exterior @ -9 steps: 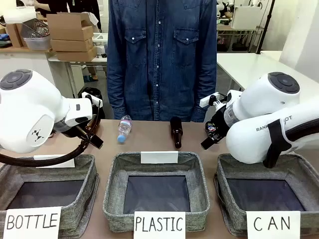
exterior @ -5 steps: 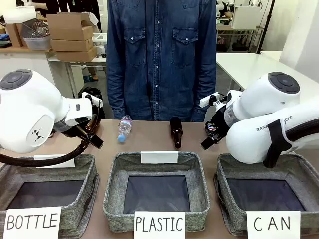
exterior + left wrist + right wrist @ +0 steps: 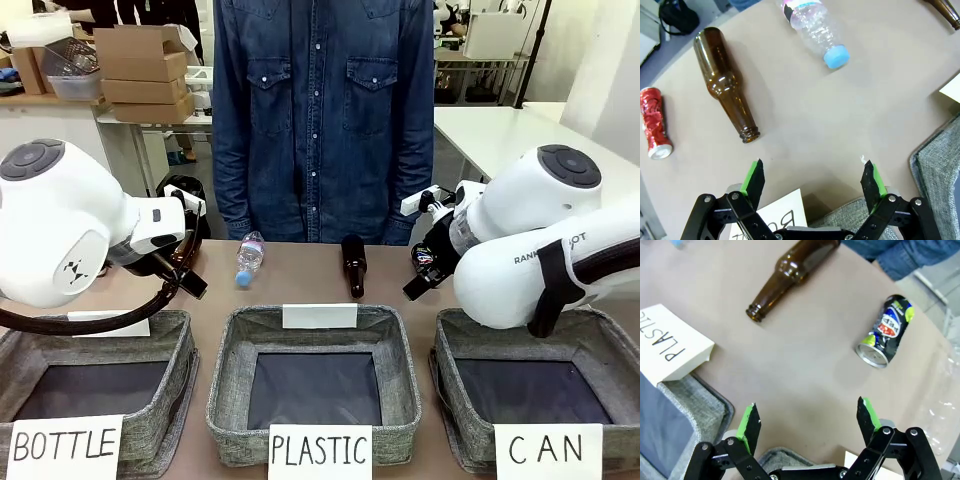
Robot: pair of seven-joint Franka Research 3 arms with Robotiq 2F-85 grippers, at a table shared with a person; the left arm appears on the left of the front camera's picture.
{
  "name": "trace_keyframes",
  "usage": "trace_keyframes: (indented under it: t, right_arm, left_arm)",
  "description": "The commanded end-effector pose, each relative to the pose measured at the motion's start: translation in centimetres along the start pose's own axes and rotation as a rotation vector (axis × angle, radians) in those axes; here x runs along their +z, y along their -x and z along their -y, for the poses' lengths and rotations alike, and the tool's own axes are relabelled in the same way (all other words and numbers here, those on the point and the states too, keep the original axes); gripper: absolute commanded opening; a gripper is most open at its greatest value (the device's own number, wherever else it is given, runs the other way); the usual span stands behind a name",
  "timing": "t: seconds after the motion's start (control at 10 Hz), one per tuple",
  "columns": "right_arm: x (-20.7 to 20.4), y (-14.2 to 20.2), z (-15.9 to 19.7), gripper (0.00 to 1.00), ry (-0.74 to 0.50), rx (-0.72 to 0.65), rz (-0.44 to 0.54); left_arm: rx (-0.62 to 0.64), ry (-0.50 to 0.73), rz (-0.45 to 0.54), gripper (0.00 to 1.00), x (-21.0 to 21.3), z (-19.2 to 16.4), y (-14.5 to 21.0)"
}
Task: Sort the can waste into the basket.
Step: Pick up the can waste from the table and place it in the right Fabric basket.
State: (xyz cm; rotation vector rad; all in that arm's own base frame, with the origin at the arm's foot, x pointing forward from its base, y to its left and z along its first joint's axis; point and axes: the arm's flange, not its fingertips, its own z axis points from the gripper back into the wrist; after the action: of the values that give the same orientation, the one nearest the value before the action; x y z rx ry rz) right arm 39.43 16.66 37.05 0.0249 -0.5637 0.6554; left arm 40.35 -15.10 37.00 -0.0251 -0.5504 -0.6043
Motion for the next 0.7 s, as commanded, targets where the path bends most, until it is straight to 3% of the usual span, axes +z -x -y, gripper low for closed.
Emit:
trace_keyframes:
  t: [0.0, 0.1, 0.2, 0.4, 0.5, 0.6]
  right_arm:
    - [2.3, -0.3, 0.9, 1.00, -0.145, -0.042, 0.012]
    - [6.5, -0.2, 2.0, 1.00, -0.148, -0.123, -0.006]
    - [11.1, 0.4, 3.0, 1.00, -0.118, -0.154, -0.017]
    - [20.3, 3.6, 2.7, 1.00, 0.070, -0.121, 0.169]
    - [21.5, 4.9, 1.8, 1.00, 0.111, -0.077, 0.210]
    - [15.5, -0.6, 4.3, 1.00, -0.025, -0.136, 0.093]
  left_arm:
    - [0.000, 0.000, 0.000, 1.00, 0.0, 0.0, 0.0]
    - [0.032, -0.026, -0.089, 1.00, 4.6, 0.1, -0.4]
    - [0.001, -0.003, -0.012, 1.00, 9.8, 0.2, 0.3]
    - [-0.037, -0.193, 0.070, 1.00, 18.2, 1.0, 3.6]
    - [-0.036, -0.152, 0.181, 1.00, 19.2, 1.5, 4.6]
    - [-0.028, -0.091, 0.036, 1.00, 13.6, -0.8, -1.9]
